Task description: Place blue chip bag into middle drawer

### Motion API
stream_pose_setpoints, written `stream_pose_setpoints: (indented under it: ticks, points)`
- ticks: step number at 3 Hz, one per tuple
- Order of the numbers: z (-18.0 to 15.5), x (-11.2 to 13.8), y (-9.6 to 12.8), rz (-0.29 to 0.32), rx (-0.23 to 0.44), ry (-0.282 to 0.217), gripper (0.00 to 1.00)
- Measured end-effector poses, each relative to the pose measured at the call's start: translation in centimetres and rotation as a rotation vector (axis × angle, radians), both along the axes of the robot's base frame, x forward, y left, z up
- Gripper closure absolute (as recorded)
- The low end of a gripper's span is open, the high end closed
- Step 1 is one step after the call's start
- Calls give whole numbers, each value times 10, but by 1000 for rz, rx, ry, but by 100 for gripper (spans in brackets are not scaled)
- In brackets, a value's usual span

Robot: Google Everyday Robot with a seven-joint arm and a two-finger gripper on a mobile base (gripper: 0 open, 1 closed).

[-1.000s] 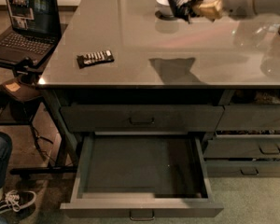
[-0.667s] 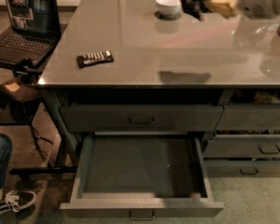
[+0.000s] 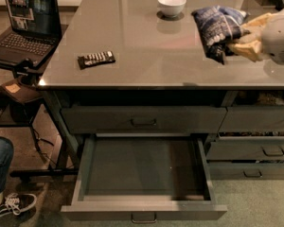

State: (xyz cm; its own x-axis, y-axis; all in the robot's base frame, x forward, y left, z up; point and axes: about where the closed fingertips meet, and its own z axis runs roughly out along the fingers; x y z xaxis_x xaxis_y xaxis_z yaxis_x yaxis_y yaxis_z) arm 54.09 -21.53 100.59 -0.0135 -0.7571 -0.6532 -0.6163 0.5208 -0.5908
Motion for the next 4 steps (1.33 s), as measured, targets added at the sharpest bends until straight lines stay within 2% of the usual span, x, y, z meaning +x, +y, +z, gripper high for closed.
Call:
stream_pose_setpoints:
  ticks: [1,2,3,4]
  points:
    - [-11,-3,23,12,9,-28,100]
    - [-24,-26,49,-27,-32,-97,100]
    - [-76,-51,61,-63,-96,-81,100]
    - [-117,-64,65,-55,-112,-21,100]
